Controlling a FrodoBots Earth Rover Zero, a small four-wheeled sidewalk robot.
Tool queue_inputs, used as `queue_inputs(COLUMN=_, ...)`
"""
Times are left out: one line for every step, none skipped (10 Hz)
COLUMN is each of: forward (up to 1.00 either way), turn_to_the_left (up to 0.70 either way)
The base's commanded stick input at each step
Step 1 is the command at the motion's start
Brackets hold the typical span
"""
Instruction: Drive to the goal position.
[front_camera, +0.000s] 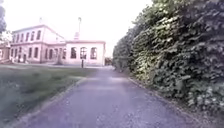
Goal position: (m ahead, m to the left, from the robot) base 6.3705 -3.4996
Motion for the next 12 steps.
queue_inputs(forward=0.70, turn_to_the_left=-0.10)
queue_inputs(forward=0.70, turn_to_the_left=0.00)
queue_inputs(forward=0.70, turn_to_the_left=0.00)
queue_inputs(forward=0.70, turn_to_the_left=0.00)
queue_inputs(forward=0.70, turn_to_the_left=0.00)
queue_inputs(forward=0.70, turn_to_the_left=0.00)
queue_inputs(forward=0.70, turn_to_the_left=0.00)
queue_inputs(forward=0.70, turn_to_the_left=0.00)
queue_inputs(forward=0.70, turn_to_the_left=0.00)
queue_inputs(forward=0.70, turn_to_the_left=0.00)
queue_inputs(forward=0.70, turn_to_the_left=-0.02)
queue_inputs(forward=0.70, turn_to_the_left=-0.08)
